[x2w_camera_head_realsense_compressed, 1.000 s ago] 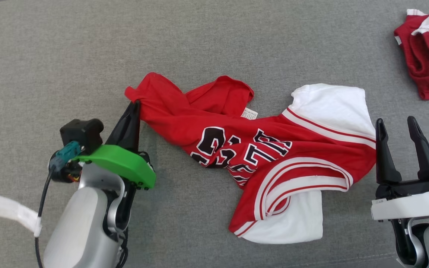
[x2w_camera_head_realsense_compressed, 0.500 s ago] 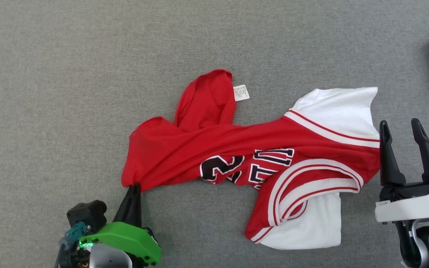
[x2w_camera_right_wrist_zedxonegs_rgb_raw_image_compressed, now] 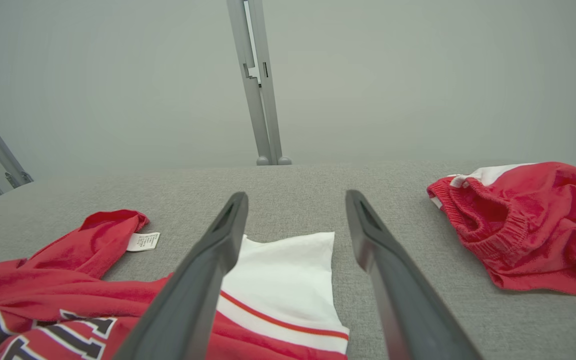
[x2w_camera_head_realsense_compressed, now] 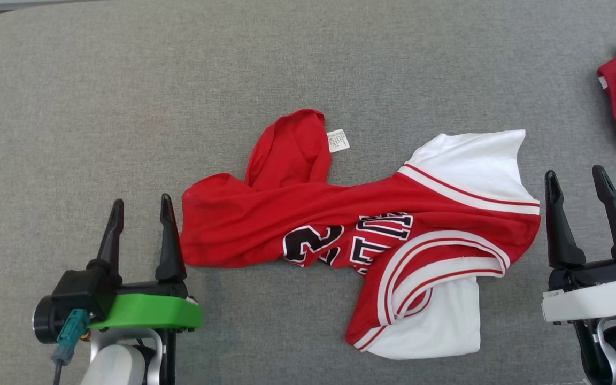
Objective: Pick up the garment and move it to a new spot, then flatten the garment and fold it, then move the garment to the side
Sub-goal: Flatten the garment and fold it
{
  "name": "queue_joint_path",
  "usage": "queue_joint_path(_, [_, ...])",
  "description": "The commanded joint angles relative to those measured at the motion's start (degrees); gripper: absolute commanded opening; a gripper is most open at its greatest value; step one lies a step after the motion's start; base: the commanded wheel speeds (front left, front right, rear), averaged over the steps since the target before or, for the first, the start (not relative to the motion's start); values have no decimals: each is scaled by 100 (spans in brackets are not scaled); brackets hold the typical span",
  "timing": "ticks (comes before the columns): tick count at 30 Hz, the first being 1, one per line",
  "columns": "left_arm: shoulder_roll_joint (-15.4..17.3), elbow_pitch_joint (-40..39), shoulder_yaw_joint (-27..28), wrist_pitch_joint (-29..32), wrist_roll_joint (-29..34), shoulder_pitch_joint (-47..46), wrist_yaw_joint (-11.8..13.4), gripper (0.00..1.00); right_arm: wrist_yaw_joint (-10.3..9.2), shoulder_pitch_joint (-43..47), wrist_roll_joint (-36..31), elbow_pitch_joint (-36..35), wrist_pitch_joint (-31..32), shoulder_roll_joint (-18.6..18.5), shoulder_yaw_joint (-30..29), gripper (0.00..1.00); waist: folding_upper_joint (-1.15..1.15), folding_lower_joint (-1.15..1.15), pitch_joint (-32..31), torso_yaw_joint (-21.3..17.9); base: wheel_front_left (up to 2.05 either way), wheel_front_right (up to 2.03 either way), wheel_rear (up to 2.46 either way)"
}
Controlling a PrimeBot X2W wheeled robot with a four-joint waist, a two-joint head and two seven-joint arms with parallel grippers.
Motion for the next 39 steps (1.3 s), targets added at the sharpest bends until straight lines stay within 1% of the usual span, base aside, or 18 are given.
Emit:
queue_joint_path(1, [103, -86, 38, -41, 87, -94, -8, 100, -7, 58, -56, -60, 41, -32, 6, 100, 0, 0, -103, -72, 0, 0, 0])
queue_joint_path(5, [264, -251, 60, -49, 235, -76, -20, 100, -7, 154, -50, -109, 145, -48, 45, 100, 0, 0, -233, -158, 0, 0, 0])
queue_joint_path(9, [376, -301, 61, 66, 226, 90, 8, 100, -7, 210, -36, -130, 198, -40, 48, 100, 0, 0, -334, -216, 0, 0, 0])
queue_joint_path(21, [464, -372, 6, 280, 170, 156, 38, 100, -7, 214, -5, -131, 192, 13, 40, 100, 0, 0, -327, -228, 0, 0, 0])
queue_joint_path(23, [472, -356, -30, 409, 133, -49, -39, 100, -7, 166, 5, -154, 184, 12, 28, 100, 0, 0, -259, -213, 0, 0, 0])
queue_joint_path(26, [553, -119, -108, 851, -22, -406, -225, 100, -7, 115, 9, -178, 215, -9, 46, 100, 0, 0, -132, -195, 0, 0, 0])
queue_joint_path(28, [597, 228, -167, 1224, -170, -705, -417, 100, -7, 67, 20, -177, 232, -32, 94, 100, 0, 0, -38, -217, 0, 0, 0])
queue_joint_path(32, [650, 1004, -255, 1783, -419, -1136, -721, 100, -7, -12, 32, -88, 215, -44, 144, 100, 0, 0, 71, -306, 0, 0, 0])
queue_joint_path(34, [659, 1367, -298, 1970, -502, -1266, -837, 100, -7, -13, 52, -34, 193, -30, 143, 100, 0, 0, 104, -348, 0, 0, 0])
queue_joint_path(39, [693, 1956, -414, 2238, -564, -1466, -1006, 100, -7, -45, 79, 94, 150, -8, 79, 100, 0, 0, 175, -410, 0, 0, 0])
